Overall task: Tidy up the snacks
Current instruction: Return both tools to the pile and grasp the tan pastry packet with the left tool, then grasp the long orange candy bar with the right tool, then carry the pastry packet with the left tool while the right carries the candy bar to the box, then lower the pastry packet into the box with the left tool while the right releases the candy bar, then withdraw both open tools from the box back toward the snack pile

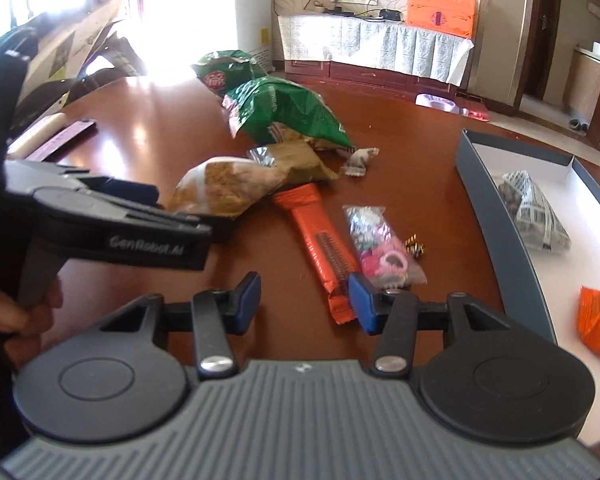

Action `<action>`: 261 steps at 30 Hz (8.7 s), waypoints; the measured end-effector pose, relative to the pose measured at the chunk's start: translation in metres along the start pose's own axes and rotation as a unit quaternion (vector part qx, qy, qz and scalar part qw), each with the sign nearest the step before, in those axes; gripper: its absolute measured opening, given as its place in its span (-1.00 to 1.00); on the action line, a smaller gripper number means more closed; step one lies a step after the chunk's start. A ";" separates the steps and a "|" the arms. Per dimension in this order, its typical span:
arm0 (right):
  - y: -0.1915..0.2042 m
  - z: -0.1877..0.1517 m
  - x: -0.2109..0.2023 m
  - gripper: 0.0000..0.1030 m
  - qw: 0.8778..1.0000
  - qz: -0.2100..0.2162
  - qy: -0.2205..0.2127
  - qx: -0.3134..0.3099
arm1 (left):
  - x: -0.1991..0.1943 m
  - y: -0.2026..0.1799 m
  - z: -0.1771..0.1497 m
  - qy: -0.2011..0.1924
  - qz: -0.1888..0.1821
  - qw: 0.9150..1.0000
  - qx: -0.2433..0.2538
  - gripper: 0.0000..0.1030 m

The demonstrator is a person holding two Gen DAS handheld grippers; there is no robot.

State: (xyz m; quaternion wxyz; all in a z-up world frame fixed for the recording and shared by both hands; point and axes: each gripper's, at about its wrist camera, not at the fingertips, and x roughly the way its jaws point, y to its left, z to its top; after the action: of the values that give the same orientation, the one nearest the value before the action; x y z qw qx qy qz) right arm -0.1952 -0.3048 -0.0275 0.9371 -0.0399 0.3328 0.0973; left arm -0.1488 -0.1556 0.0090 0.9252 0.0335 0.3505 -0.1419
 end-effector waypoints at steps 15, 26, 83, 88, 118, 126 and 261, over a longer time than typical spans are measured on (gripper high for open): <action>0.005 0.016 0.021 0.01 0.999 0.011 0.011 -0.031 | 0.012 0.010 0.009 0.001 -0.009 1.000 -0.005 0.77; 0.012 0.025 0.034 0.10 0.999 0.030 0.013 -0.035 | 0.029 0.009 0.021 -0.012 -0.042 0.999 0.010 0.41; 0.008 -0.003 -0.041 -0.54 1.000 -0.011 -0.003 0.010 | -0.021 -0.001 0.011 -0.033 -0.068 0.997 0.017 -0.15; -0.003 0.000 -0.054 -0.55 0.999 -0.019 -0.024 0.025 | -0.026 -0.019 0.018 -0.042 -0.075 0.996 0.030 -0.15; -0.036 0.001 -0.093 -0.54 0.995 -0.037 -0.075 0.052 | -0.039 -0.092 0.042 -0.077 -0.092 0.991 0.055 -0.15; -0.048 0.000 -0.103 -0.54 0.993 -0.046 -0.090 0.067 | -0.039 -0.106 0.050 -0.078 -0.101 0.989 0.068 -0.15; -0.058 -0.005 -0.049 -0.17 0.997 -0.022 -0.053 0.052 | -0.033 -0.010 0.052 -0.062 -0.105 0.989 0.079 0.29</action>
State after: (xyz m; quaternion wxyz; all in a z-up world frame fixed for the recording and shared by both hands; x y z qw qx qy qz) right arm -0.2236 -0.3703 -0.0002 0.9561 0.0070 0.2865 0.0609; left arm -0.1416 -0.1655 0.0703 0.9193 0.0607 0.2821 -0.2678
